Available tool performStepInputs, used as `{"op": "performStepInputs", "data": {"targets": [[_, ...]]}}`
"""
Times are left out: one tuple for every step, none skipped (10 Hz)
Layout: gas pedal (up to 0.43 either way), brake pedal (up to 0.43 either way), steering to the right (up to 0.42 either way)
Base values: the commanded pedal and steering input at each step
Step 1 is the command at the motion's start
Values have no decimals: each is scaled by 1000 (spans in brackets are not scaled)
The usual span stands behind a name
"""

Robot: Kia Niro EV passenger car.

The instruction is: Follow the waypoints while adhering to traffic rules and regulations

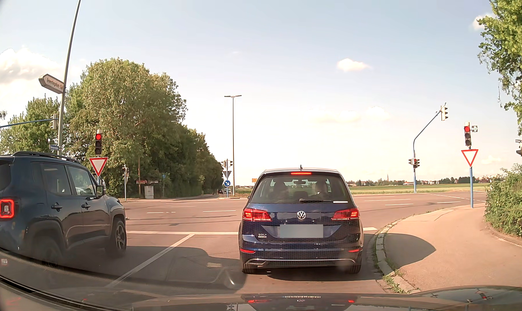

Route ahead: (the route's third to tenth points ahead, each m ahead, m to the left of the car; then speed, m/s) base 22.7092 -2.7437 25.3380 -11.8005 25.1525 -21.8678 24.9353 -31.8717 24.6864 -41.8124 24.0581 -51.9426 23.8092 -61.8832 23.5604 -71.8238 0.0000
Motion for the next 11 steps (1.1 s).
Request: {"op": "performStepInputs", "data": {"targets": [[0,262,16],[0,262,16],[0,262,16],[0,262,16],[0,262,16],[0,262,16],[0,262,16],[0,262,16],[0,262,16],[0,262,16],[0,262,16]]}}
